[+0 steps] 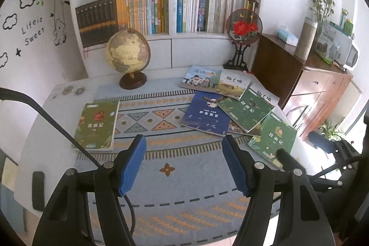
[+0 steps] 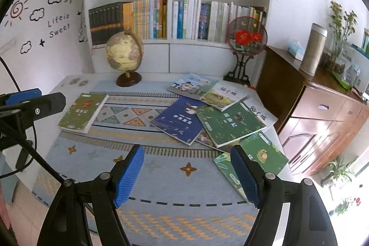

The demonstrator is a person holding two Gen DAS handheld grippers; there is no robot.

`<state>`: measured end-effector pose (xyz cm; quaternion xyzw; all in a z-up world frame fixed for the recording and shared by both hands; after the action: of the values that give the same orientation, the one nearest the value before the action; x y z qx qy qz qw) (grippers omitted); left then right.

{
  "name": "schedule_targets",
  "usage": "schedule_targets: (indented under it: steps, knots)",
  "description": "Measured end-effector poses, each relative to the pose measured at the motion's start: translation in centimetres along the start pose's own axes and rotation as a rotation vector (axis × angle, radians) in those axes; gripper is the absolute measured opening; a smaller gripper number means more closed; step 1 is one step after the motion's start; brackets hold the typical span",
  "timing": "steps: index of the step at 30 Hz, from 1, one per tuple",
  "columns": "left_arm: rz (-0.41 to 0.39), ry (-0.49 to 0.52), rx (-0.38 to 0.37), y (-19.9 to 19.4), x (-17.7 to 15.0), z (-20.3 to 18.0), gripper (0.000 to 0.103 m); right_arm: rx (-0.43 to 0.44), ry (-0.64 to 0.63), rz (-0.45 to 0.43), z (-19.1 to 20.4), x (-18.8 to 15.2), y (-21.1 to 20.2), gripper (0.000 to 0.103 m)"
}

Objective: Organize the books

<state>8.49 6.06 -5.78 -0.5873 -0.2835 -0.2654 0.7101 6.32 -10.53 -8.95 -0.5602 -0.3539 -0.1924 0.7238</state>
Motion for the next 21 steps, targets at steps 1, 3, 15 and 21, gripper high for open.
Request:
schedule_targets:
  steps: [1,3,15,21]
  knots:
    - [0.002,0.002,-0.003,0.6,0.0,-0.1,0.074,-0.008,0.004,0.004,-0.4,-0.1,0.3,0.076]
    - [0.020,0.006,-0.012,3.0,0.2,0.1,0.078,-0.038,0.014,0.017,-1.9,-0.2,1.1,0.076]
    - [0.196,0.090,-0.079,18.2,2.9,-1.0,0.083,-0.041,0.331,0.056,-13.9,1.1,9.1,0.081]
    - [0.195,0.161,-0.145,23.9,6.7,-4.5,0.083,-0.043,0.379,0.052,-16.4,3.7,13.1,0.081]
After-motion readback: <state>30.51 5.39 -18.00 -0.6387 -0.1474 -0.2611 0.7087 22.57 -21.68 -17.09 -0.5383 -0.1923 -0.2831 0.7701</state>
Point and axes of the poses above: each gripper's, at about its wrist camera, not at the fingertips, and y roughly the way its jaws point, z to its left, x to its top, the point moved 10 cm from there along y, roughly the way its jaws point, and after that the axes turned 15 degrees about x, right-handed, at the moved point
